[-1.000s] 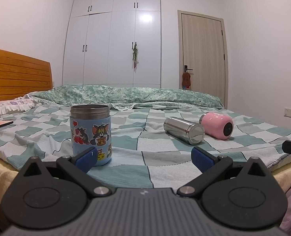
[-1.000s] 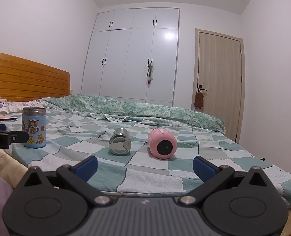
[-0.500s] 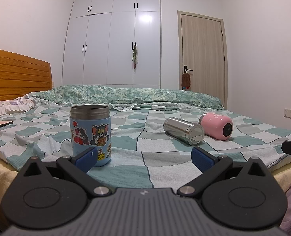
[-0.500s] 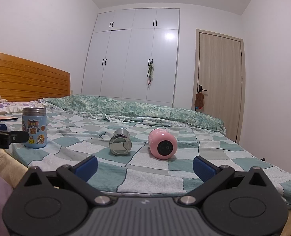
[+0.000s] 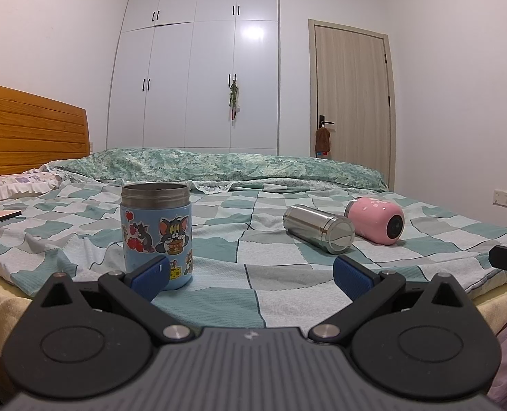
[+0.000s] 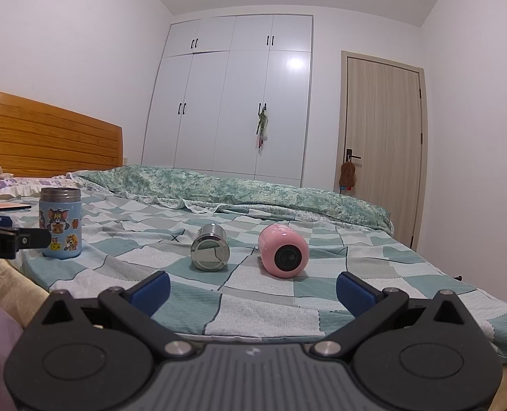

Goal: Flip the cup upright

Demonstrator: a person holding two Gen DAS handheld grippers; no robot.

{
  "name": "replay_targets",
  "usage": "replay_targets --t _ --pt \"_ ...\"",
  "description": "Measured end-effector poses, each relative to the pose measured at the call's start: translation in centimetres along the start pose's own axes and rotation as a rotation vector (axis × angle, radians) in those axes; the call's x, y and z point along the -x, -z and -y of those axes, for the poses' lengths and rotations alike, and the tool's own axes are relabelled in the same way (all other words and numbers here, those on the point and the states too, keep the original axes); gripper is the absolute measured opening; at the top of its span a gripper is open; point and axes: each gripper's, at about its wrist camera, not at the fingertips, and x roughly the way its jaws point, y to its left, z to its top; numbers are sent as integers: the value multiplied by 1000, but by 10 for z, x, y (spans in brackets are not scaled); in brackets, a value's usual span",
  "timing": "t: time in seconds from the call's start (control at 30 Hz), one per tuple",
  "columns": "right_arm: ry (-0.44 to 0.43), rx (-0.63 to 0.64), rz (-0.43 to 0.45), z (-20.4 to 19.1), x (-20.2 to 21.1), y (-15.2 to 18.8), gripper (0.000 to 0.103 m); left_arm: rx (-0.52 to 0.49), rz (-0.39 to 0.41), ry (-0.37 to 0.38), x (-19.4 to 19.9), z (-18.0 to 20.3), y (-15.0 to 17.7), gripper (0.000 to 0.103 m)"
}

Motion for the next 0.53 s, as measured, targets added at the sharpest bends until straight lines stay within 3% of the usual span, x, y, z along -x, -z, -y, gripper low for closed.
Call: replay_targets --t 0.53 --pt "0 0 1 -1 0 0 103 -3 15 10 2 -2 1 103"
